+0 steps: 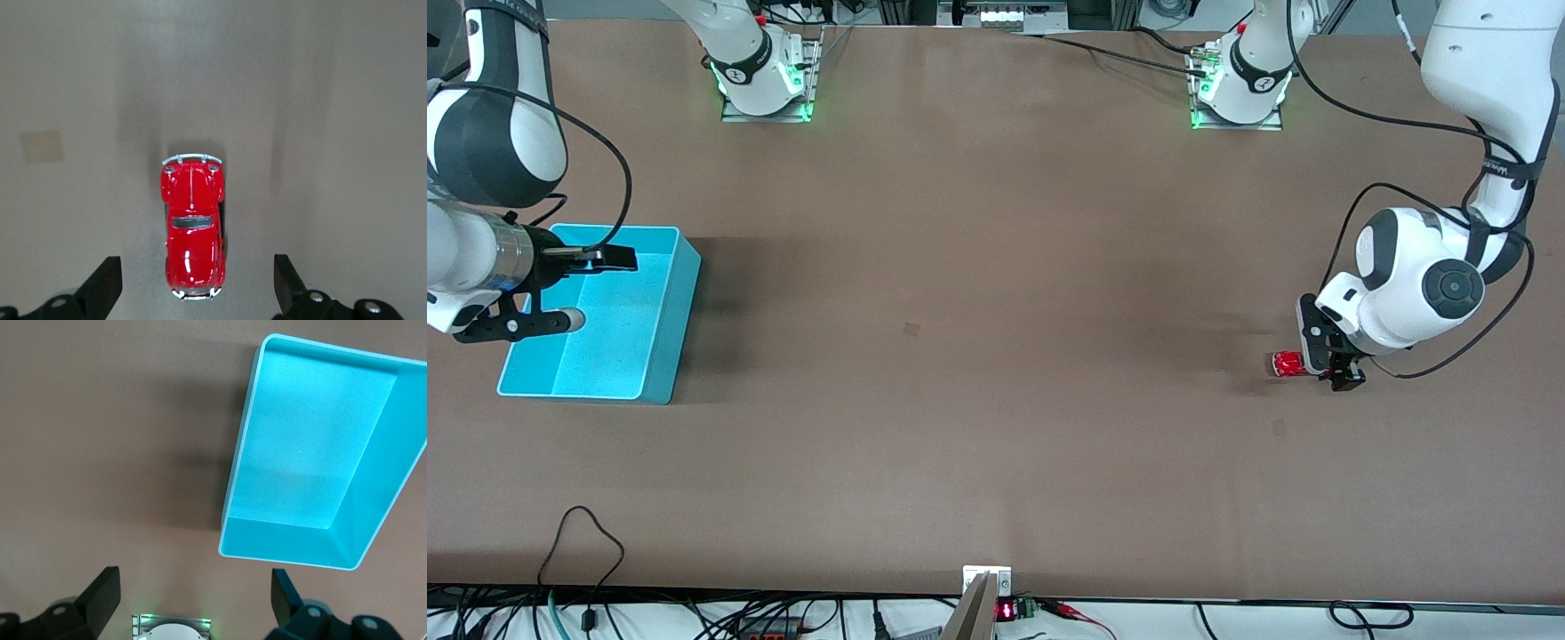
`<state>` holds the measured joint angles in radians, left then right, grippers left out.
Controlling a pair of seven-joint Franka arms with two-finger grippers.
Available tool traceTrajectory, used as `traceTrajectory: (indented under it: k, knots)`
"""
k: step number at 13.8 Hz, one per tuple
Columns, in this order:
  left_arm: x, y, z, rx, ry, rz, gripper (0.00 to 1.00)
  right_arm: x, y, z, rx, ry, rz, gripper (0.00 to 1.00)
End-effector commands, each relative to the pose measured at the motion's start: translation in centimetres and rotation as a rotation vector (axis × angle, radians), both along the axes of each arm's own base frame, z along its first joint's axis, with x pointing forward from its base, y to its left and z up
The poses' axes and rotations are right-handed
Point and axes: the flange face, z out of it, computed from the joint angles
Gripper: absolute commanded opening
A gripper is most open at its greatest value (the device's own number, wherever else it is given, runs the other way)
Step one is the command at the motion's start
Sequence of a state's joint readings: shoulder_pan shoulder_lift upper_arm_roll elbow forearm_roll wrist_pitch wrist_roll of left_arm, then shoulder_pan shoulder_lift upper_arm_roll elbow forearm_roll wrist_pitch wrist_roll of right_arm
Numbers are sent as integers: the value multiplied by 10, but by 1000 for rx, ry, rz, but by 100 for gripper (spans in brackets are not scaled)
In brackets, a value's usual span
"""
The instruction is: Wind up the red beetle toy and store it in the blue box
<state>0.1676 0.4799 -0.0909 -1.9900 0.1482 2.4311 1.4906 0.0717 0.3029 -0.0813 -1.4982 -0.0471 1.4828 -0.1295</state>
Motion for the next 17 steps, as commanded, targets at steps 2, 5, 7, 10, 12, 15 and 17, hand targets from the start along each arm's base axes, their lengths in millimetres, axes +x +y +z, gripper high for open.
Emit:
traceTrajectory:
  k: [2,5,7,10,12,15,17]
  knots:
    - [-9,0,-19,-5,-58,-130,89,-1,-2,1,11,11,6,100]
    - [-8,0,-18,-5,-68,-140,62,-1,-2,2,11,9,6,100]
    - [-9,0,-21,-7,-64,-128,38,-1,-2,2,11,11,7,100]
    - [-9,1,-21,-7,-64,-127,16,-1,-2,1,11,14,7,100]
    - [-10,4,-23,-8,-60,-119,14,-2,-3,1,11,17,5,100]
    - [-11,22,-31,-13,-52,-91,15,-2,-2,1,12,18,8,100]
    - [-14,49,-32,-10,-49,-60,15,-2,-2,1,14,19,14,100]
